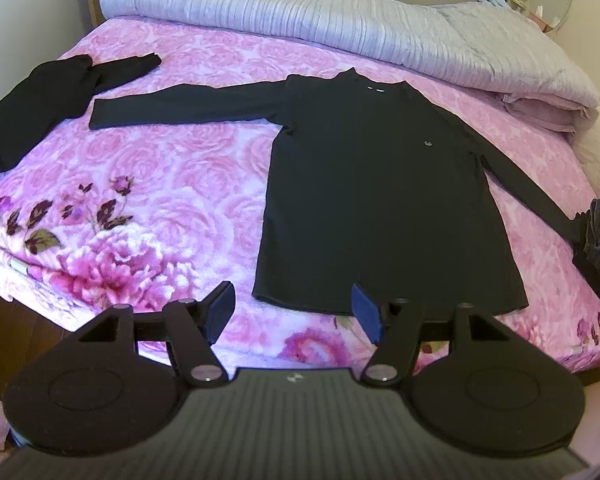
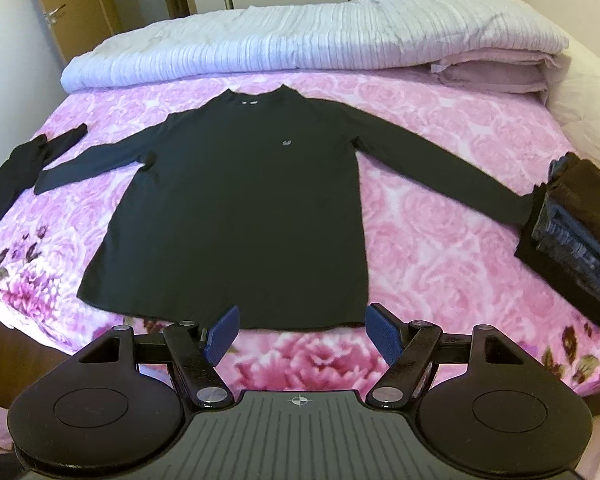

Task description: Fold clothes

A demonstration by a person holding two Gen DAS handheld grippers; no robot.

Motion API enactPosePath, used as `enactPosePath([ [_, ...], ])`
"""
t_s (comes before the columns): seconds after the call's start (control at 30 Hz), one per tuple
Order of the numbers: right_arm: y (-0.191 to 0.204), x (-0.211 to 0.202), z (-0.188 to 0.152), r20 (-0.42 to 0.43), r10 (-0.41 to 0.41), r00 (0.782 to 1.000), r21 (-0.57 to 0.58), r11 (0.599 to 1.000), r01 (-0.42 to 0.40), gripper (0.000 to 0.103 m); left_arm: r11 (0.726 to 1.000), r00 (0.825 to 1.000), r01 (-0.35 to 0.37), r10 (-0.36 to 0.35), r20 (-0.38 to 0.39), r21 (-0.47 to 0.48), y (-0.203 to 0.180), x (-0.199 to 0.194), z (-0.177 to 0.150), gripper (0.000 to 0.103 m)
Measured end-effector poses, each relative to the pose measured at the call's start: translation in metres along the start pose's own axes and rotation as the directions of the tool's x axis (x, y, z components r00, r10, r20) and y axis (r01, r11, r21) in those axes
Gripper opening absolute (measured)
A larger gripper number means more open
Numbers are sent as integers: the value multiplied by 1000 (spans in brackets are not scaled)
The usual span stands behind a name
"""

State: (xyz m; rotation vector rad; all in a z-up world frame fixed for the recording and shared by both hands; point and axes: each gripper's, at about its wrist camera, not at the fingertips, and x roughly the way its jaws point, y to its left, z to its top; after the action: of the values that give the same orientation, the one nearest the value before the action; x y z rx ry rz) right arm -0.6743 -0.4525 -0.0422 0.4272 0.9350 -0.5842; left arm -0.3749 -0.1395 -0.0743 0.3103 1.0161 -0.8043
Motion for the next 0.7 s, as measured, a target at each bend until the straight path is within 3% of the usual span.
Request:
enactPosePath([
  [0.33,31,14,3,-24,40,999,-60,997,-41,73,996,999,-42,42,-6,-76,28,-11,-16,60],
  [0.7,96,34,28,-5,136,991,-237,962,-133,73,987,995,-99,99,-8,-130,78,-13,-12,60],
])
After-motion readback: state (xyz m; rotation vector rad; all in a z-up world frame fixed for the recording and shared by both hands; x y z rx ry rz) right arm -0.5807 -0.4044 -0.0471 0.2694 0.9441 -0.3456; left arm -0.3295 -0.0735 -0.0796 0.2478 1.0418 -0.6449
